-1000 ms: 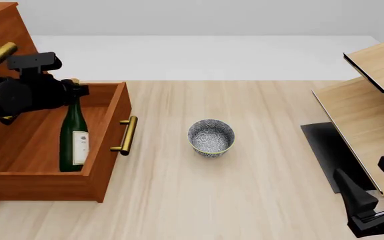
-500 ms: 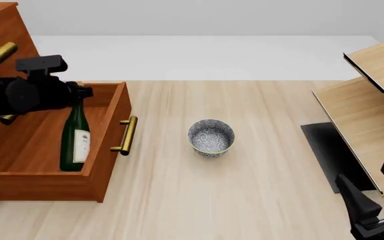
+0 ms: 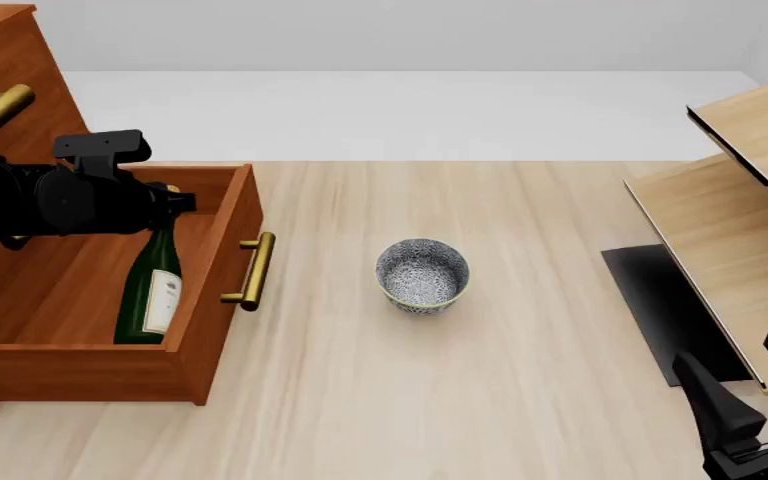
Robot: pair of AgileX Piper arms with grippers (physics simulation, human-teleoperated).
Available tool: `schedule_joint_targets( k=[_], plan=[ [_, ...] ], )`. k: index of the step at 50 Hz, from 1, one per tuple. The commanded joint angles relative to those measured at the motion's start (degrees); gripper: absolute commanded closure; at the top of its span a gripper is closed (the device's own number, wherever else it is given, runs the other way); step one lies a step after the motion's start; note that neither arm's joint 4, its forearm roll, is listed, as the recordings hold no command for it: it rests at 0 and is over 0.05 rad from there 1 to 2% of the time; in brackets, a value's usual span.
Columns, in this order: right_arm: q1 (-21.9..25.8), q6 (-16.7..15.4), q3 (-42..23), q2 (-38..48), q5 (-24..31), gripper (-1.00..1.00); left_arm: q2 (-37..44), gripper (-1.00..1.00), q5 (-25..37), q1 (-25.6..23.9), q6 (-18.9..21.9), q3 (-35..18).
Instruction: Put the wine bottle in the bottom drawer of the cabinet.
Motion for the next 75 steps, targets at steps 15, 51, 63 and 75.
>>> schedule_joint_targets(
  k=[15, 51, 63, 75],
  plan=[
    [0.2, 0.0, 0.0, 0.3, -0.2, -1.00, 0.8, 1.00, 0.8, 0.2, 0.3, 0.2],
    [0.4, -0.1, 0.0, -0.1, 0.3, -1.00, -0.9, -1.00, 1.3, 0.2, 0.8, 0.2],
    [0.4, -0.1, 0.0, -0.2, 0.3, -1.00, -5.2, -1.00, 5.3, 0.2, 1.5, -2.3],
    [0.7, -0.4, 0.0, 0.1, 0.0, -1.00, -12.4, -1.00, 11.8, -0.9, 2.9, -6.1]
  ],
)
